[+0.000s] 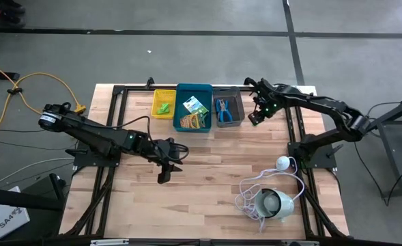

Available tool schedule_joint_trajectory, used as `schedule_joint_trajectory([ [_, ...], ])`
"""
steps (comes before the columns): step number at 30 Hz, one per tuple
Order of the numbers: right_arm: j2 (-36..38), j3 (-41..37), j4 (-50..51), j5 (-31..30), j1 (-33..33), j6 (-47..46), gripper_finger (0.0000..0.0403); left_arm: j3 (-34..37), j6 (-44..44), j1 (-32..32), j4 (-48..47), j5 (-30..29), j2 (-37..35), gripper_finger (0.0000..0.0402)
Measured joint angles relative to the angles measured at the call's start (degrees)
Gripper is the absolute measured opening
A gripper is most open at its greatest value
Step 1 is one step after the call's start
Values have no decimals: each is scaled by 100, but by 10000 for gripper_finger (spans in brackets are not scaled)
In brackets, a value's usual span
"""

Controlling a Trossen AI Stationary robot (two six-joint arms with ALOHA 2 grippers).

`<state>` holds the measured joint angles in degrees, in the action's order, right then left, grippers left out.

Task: Pick & Place School Supplies
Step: Put the green eraser into the yellow bin

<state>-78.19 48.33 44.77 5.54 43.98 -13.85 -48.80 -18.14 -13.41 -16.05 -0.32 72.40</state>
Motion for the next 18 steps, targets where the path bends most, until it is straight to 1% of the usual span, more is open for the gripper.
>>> schedule_joint_trajectory([
  [3, 0, -138, -59, 209, 158, -118, 173, 0, -159, 0, 0, 0, 0, 134],
  [9, 0, -227, -37, 170, 177, -467, 173, 0, -294, 0, 2, -80, 1, 134],
  [11, -1, -227, -121, 47, 196, -947, 173, 0, -294, 0, 2, -144, 1, 134],
  [18, 0, -227, -152, 185, 148, -2740, 173, 0, -293, 0, 2, -149, 0, 134],
])
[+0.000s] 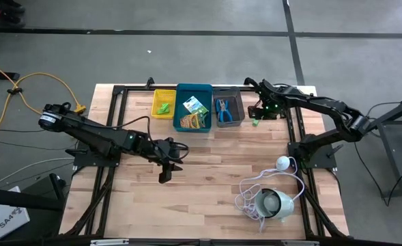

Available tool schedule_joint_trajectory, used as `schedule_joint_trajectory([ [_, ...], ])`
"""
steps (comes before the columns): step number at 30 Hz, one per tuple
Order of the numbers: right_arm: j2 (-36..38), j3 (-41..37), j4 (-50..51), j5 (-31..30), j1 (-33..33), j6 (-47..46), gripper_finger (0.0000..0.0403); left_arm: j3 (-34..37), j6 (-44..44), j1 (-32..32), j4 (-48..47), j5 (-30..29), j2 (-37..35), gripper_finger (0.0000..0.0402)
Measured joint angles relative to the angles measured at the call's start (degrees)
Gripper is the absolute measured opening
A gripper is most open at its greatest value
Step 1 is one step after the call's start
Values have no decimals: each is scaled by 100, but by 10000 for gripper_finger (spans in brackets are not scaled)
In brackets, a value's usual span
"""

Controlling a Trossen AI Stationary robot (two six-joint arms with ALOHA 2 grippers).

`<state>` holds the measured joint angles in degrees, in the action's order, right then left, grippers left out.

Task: Pick & Place School Supplies
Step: Put the green eraser into the yellow bin

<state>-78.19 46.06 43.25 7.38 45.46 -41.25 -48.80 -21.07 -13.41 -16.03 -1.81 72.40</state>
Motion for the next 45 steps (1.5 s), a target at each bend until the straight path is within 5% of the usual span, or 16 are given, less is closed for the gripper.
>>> schedule_joint_trajectory([
  [7, -1, 2, -51, -397, -272, -1873, 173, 0, 56, 0, -2, 1, 2, 134],
  [16, -2, 2, -47, -768, -464, -3023, 173, 2, 452, 0, -234, 16, 2, 134],
  [34, -1354, 36, -926, -1199, -547, -3365, 173, 4, 758, 0, -447, 23, 2, 134],
  [45, -1423, 11, -860, -1229, -486, -3310, 173, 4, 768, 0, -543, 25, 2, 134],
])
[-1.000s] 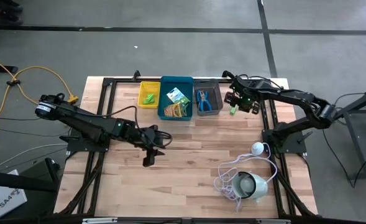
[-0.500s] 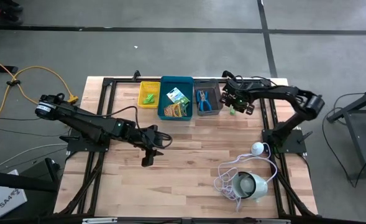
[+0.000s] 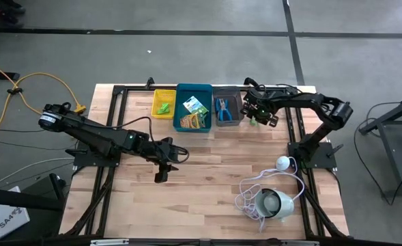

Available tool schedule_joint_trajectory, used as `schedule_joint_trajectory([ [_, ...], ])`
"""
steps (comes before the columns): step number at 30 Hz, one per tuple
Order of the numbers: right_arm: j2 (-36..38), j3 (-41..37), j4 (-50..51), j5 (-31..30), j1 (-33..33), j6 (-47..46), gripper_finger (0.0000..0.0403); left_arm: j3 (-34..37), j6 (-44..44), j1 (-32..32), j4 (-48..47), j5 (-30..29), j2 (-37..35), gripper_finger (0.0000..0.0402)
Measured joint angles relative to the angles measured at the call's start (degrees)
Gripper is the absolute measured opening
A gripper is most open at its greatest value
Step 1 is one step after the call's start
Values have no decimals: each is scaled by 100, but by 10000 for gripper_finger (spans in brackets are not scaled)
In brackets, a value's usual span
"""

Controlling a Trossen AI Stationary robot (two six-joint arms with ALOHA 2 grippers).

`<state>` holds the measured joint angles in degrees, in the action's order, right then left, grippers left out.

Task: Pick & Place School Supplies
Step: Put the green eraser into the yellow bin

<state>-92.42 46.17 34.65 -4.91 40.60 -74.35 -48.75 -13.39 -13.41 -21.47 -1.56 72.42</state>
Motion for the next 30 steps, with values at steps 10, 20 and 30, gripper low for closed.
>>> schedule_joint_trajectory([
  [10, 4, -2, 13, -41, 0, 59, 173, 0, -6, 0, -5, 0, 0, 134],
  [20, 7, -2, 20, 2, 2, 109, 160, 0, -11, 0, -14, 0, 0, 134],
  [30, 13, -7, 20, 1, 2, 237, 89, 0, -28, 0, -16, 0, 0, 134],
])
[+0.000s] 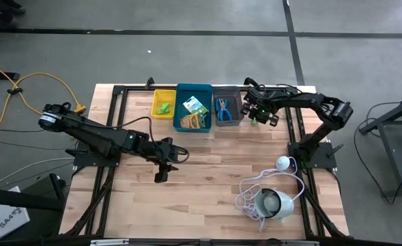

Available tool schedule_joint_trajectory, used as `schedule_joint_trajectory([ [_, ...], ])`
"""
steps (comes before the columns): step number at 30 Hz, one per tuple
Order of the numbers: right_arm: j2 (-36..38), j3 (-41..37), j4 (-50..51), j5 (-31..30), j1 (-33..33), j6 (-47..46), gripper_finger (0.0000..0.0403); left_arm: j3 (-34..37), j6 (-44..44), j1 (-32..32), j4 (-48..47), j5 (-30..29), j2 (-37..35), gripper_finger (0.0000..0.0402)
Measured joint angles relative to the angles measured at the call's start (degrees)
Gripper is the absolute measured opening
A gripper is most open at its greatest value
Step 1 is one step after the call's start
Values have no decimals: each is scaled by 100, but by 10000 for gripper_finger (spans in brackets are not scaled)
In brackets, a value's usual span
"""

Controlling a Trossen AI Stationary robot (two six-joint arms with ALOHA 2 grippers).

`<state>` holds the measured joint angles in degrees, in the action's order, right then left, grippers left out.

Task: Pick & Place School Supplies
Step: Put the green eraser into the yellow bin

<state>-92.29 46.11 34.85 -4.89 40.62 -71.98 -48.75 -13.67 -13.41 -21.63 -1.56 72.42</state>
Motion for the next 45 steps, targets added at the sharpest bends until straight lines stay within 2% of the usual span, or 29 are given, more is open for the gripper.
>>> schedule_joint_trajectory([
  [11, 2, 0, -39, -76, 0, 179, 92, 0, -5, 0, -31, 0, 0, 134],
  [18, 2, -1, -189, -100, -2, 327, 76, 0, -3, 0, -31, 0, 0, 134],
  [36, 155, -9, -306, -112, -2, 441, 69, -2, -5, -2, -31, 2, 0, 134],
  [45, 160, -7, -297, -60, -2, 476, 20, -4, -3, 0, -31, 2, 0, 134],
])
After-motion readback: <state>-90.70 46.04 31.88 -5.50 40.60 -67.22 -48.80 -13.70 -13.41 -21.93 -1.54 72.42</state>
